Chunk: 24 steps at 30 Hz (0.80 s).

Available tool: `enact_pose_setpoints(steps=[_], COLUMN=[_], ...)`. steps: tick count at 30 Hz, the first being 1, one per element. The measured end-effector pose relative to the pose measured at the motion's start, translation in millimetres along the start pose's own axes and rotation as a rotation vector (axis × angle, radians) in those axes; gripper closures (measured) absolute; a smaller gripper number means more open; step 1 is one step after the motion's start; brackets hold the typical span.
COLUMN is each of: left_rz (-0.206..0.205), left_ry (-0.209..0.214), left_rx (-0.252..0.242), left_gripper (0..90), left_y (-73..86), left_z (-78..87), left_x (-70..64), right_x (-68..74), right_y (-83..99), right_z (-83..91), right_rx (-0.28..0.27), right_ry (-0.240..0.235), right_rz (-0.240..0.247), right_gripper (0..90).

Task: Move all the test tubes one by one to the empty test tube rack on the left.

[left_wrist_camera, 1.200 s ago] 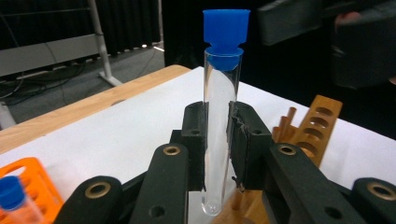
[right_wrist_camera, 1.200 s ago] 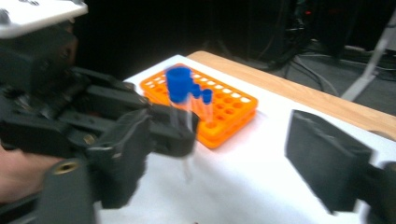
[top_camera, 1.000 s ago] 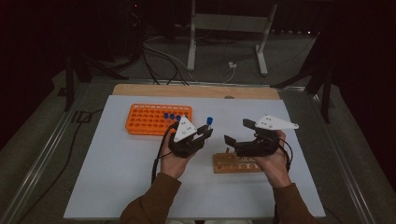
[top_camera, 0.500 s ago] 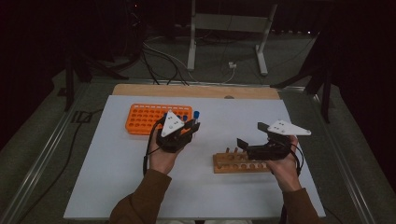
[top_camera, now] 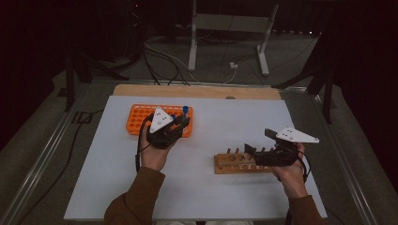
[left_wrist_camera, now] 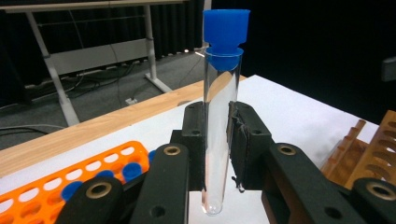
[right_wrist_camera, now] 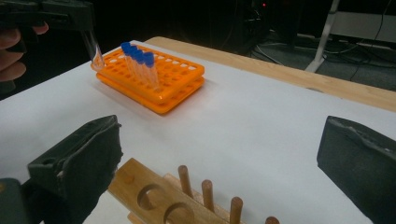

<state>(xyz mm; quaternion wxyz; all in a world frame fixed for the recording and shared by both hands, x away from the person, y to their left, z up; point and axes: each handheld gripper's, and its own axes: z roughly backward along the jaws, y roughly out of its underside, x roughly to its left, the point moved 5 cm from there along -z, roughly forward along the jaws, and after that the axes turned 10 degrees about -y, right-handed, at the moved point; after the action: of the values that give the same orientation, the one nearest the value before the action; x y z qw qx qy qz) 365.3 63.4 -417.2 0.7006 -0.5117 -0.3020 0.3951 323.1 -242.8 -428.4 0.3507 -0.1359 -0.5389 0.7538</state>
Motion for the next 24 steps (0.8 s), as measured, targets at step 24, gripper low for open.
enact_pose_setpoints(steps=[24], left_rz=[0.032], left_ry=[-0.090], left_rx=[-0.002], left_gripper=[78.2], left_y=[7.8], left_z=[-6.4], left_x=[35.1], right_x=[-12.1], right_y=[12.5], right_z=[19.8], right_rx=[-0.005], right_ry=[0.025], right_rz=[-0.028], right_gripper=[0.1])
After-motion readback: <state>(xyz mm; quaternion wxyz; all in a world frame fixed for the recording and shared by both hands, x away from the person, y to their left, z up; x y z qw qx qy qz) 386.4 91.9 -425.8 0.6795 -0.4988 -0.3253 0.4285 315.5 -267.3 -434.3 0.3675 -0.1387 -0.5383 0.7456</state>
